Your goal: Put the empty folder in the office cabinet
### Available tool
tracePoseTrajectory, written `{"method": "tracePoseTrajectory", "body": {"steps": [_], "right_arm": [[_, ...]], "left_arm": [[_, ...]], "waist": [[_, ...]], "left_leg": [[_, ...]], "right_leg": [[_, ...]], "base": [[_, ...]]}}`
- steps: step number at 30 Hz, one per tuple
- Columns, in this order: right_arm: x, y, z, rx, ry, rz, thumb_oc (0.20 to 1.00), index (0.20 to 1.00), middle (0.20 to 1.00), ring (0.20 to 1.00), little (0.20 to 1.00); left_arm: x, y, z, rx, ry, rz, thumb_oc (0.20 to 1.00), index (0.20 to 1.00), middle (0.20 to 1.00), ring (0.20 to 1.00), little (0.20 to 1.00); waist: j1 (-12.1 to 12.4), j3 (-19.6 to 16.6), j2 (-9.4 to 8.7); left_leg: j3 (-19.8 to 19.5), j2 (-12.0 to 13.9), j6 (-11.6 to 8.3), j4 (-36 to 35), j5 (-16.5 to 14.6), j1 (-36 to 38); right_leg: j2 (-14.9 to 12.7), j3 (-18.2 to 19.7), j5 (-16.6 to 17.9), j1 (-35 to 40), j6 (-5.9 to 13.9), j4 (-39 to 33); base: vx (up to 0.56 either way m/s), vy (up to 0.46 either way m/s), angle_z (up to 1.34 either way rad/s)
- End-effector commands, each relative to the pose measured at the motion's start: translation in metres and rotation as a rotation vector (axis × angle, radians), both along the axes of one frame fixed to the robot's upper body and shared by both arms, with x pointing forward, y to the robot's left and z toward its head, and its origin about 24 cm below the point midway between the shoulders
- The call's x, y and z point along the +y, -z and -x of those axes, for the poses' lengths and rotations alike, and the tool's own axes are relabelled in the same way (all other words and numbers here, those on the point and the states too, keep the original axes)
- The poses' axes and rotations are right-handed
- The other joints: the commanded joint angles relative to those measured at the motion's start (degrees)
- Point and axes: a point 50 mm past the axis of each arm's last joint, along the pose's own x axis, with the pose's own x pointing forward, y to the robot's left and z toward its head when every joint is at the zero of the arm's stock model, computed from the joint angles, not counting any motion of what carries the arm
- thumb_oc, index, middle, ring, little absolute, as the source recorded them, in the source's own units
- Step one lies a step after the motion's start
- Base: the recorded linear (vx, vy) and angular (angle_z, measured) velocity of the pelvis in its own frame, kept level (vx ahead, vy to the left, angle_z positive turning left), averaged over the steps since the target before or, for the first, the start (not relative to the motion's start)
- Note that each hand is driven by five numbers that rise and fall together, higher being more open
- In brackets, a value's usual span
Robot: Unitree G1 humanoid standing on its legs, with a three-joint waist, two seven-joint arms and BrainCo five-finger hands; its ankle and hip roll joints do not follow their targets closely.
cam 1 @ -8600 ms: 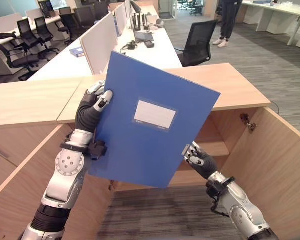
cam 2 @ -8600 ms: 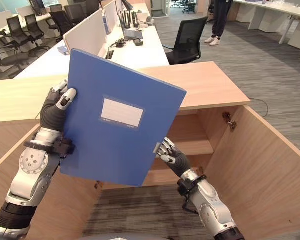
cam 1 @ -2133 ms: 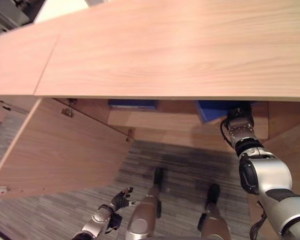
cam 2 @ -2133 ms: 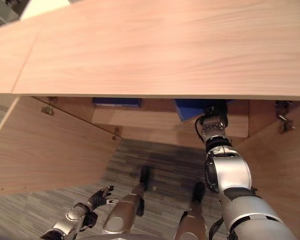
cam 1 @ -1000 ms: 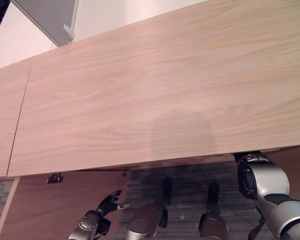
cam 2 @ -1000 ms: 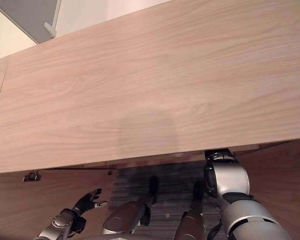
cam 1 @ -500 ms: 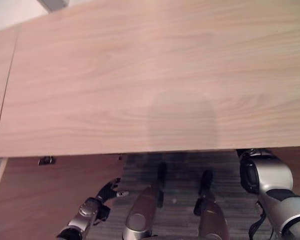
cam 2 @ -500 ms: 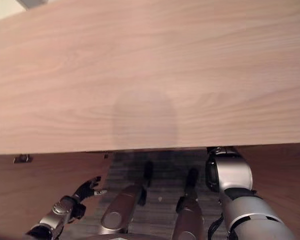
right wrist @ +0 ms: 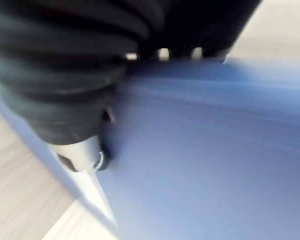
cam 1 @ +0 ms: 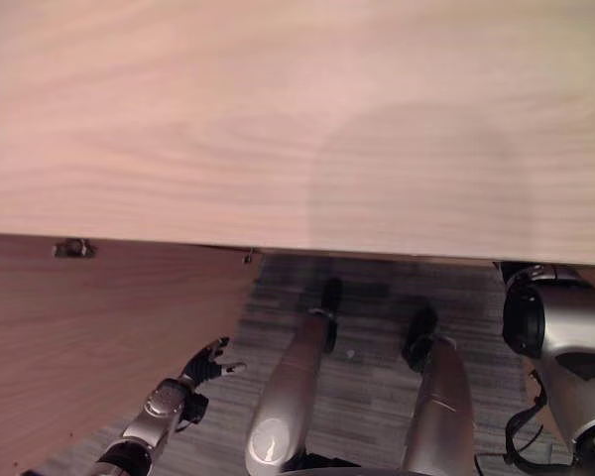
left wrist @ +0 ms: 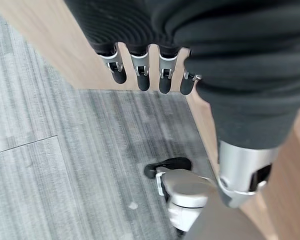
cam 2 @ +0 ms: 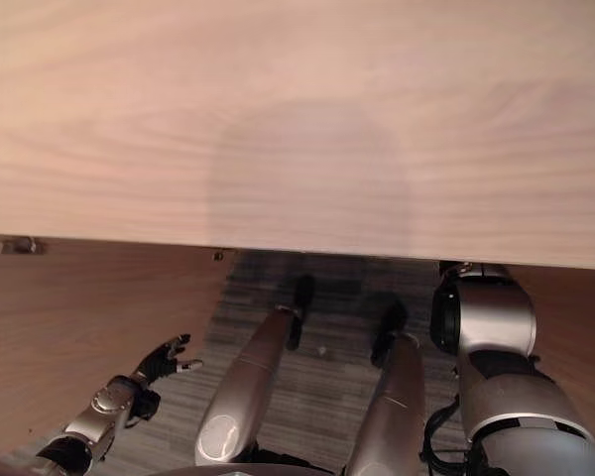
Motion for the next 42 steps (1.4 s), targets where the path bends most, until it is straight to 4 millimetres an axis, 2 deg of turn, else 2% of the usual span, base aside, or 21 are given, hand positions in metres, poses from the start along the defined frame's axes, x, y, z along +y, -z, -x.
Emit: {"method": "tracePoseTrajectory", "body": {"steps": [1, 6, 13, 33, 37, 42], "right_arm": [[-0.049, -0.013, 0.022, -0.009, 0.121, 0.11, 0.2, 0.2, 0.2, 0.2, 0.2], [-0.049, -0.02, 0.022, -0.022, 0.131, 0.103, 0.2, 0.2, 0.2, 0.2, 0.2], [-0.052, -0.013, 0.024, 0.007, 0.142, 0.093, 0.2, 0.2, 0.2, 0.2, 0.2], [-0.04, -0.018, 0.017, 0.017, 0.138, 0.03, 0.2, 0.2, 0.2, 0.2, 0.2], [-0.039, -0.01, 0.017, 0.09, 0.152, -0.01, 0.2, 0.2, 0.2, 0.2, 0.2], [-0.027, -0.009, 0.012, 0.136, 0.139, -0.042, 0.2, 0.2, 0.2, 0.2, 0.2]], "left_arm": [[0.016, -0.004, -0.003, -0.011, -0.038, -0.04, 1.0, 1.0, 1.0, 1.0, 1.0], [0.022, -0.012, -0.008, -0.046, -0.045, -0.051, 1.0, 1.0, 1.0, 1.0, 1.0], [0.026, -0.016, -0.011, -0.063, -0.043, -0.064, 1.0, 1.0, 1.0, 1.0, 1.0], [0.025, -0.02, -0.015, -0.085, -0.036, -0.091, 1.0, 1.0, 1.0, 1.0, 1.0], [0.025, -0.021, -0.017, -0.088, -0.031, -0.11, 1.0, 1.0, 1.0, 1.0, 1.0], [0.026, -0.023, -0.021, -0.102, -0.041, -0.135, 1.0, 1.0, 1.0, 1.0, 1.0]], "waist": [[1.2, -3.1, 0.92], [1.0, -3.4, 0.79], [0.9, -4.0, 0.67], [0.9, -4.7, 0.64], [0.7, -4.7, 0.36], [0.3, -4.6, -0.24]], "left_leg": [[-0.2, 3.7, -1.94, 1.7, -3.8, -0.6], [-0.7, 3.3, -1.54, 5.8, -5.4, -5.3], [-0.7, 2.7, -1.23, 7.6, -6.1, -7.6], [-0.2, 1.8, -0.85, 7.1, -6.5, -7.7], [-0.1, 1.8, -0.94, 6.4, -6.4, -7.2], [0.2, 2.0, -0.99, 5.8, -6.3, -6.8]], "right_leg": [[-1.5, -0.5, -4.8, 3.8, 5.6, 2.0], [-2.2, -0.2, -6.5, -0.6, 5.28, 6.2], [-2.5, -0.1, -7.5, -2.4, 5.1, 7.8], [-2.5, 0.9, -7.9, -2.7, 4.88, 7.9], [-2.3, 0.9, -7.6, -2.0, 4.83, 7.1], [-2.0, 0.8, -7.5, -1.4, 4.74, 6.4]], "base": [[0.0, 0.0, 0.0], [0.0, -0.014, 0.01], [0.01, -0.004, 0.11], [0.0, 0.001, 0.01], [0.0, 0.0, 0.0], [0.0, 0.0, 0.0]]}}
